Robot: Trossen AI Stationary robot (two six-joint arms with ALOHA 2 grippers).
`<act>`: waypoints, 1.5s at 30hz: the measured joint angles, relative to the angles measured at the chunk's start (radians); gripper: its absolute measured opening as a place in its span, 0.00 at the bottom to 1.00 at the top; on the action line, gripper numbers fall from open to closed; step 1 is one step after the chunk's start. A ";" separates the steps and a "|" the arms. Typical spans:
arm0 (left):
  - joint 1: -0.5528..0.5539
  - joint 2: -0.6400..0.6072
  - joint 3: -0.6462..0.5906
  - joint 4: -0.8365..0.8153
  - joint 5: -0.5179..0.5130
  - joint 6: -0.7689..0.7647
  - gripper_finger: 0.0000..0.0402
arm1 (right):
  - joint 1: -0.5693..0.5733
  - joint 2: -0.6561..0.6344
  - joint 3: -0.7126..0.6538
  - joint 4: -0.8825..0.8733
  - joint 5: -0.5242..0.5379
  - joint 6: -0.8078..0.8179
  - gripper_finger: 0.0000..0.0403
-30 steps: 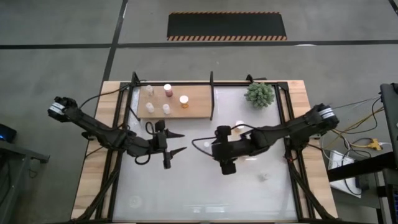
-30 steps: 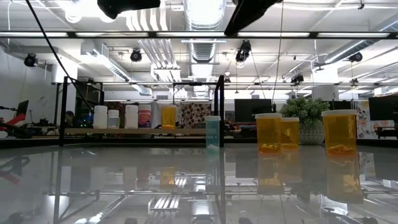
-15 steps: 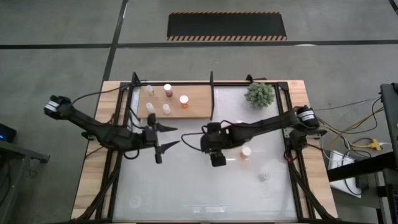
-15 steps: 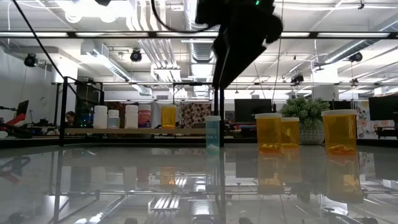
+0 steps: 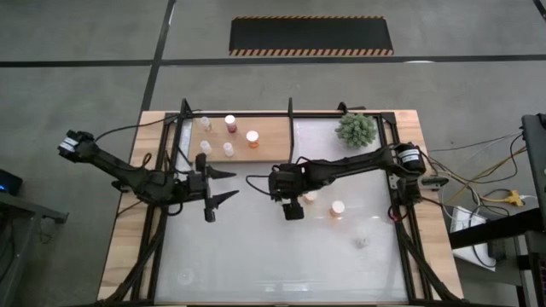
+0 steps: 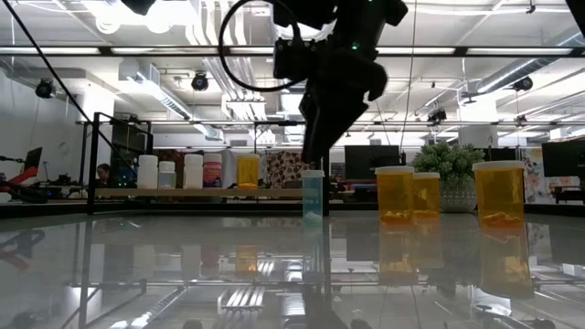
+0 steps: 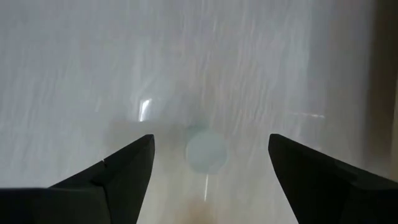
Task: Pick and place medicine bottles onto shelf by color
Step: Put the blue pill bottle on the shelf
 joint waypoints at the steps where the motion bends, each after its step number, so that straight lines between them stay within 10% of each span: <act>1: 0.000 -0.004 0.000 -0.001 0.000 0.000 0.52 | -0.003 0.001 0.000 0.009 -0.001 0.000 0.75; 31: -0.008 -0.080 -0.043 -0.001 0.002 0.000 0.52 | -0.012 0.039 -0.003 0.022 -0.026 -0.013 0.28; 45: -0.008 -0.079 -0.040 0.004 0.001 -0.001 0.52 | -0.018 0.034 0.148 -0.029 -0.023 -0.067 0.27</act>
